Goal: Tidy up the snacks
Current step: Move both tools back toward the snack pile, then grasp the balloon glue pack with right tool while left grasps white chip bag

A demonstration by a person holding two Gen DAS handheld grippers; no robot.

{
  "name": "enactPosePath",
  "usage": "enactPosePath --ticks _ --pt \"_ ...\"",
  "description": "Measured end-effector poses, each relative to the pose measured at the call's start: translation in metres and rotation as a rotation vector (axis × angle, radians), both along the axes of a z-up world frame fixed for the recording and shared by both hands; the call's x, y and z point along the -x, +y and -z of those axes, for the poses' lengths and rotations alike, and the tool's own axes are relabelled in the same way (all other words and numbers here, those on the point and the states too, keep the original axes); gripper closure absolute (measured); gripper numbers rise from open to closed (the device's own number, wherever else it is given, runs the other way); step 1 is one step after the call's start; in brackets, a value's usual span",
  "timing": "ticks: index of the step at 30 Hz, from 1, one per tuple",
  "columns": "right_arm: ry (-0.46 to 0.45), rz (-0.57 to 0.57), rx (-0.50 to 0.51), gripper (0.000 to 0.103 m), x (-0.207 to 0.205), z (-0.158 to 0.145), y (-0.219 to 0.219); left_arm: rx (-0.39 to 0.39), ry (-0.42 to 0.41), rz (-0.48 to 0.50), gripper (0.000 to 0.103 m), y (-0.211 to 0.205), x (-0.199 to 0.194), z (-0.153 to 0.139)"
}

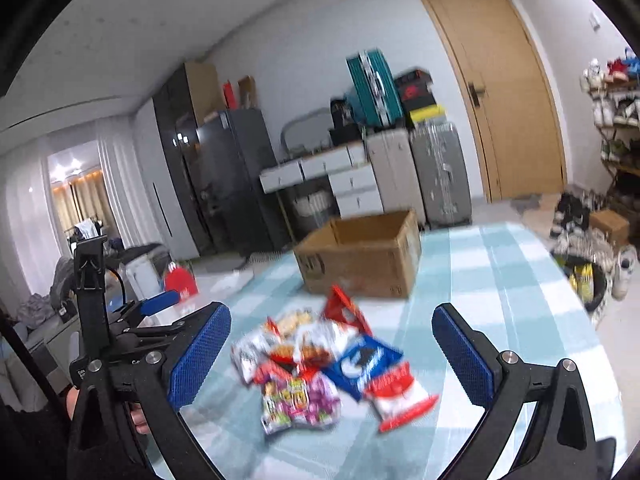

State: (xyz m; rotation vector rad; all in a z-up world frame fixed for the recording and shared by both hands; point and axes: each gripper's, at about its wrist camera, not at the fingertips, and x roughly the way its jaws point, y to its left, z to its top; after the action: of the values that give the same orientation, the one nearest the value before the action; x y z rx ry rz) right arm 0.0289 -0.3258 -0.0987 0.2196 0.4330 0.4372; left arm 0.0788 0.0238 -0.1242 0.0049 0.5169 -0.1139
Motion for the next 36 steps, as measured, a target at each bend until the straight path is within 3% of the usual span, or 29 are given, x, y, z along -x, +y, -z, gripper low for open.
enactPosePath --ticks 5,12,25,30,36 --pt "0.135 0.004 -0.044 0.000 -0.017 0.034 -0.012 0.033 0.074 0.011 0.000 0.002 -0.009 0.028" --pt "0.313 0.018 -0.043 0.000 -0.050 0.066 -0.022 0.053 0.102 0.034 0.000 0.007 -0.018 0.047" --pt "0.390 0.017 0.231 0.005 -0.084 0.090 0.005 0.056 0.200 0.044 0.000 0.004 -0.043 0.056" --pt "0.463 0.001 0.207 0.022 -0.097 0.102 0.006 0.069 0.219 0.040 0.000 0.005 -0.046 0.059" --pt "0.459 0.004 0.239 0.022 -0.098 0.101 0.013 0.068 0.238 0.050 0.000 0.002 -0.052 0.064"
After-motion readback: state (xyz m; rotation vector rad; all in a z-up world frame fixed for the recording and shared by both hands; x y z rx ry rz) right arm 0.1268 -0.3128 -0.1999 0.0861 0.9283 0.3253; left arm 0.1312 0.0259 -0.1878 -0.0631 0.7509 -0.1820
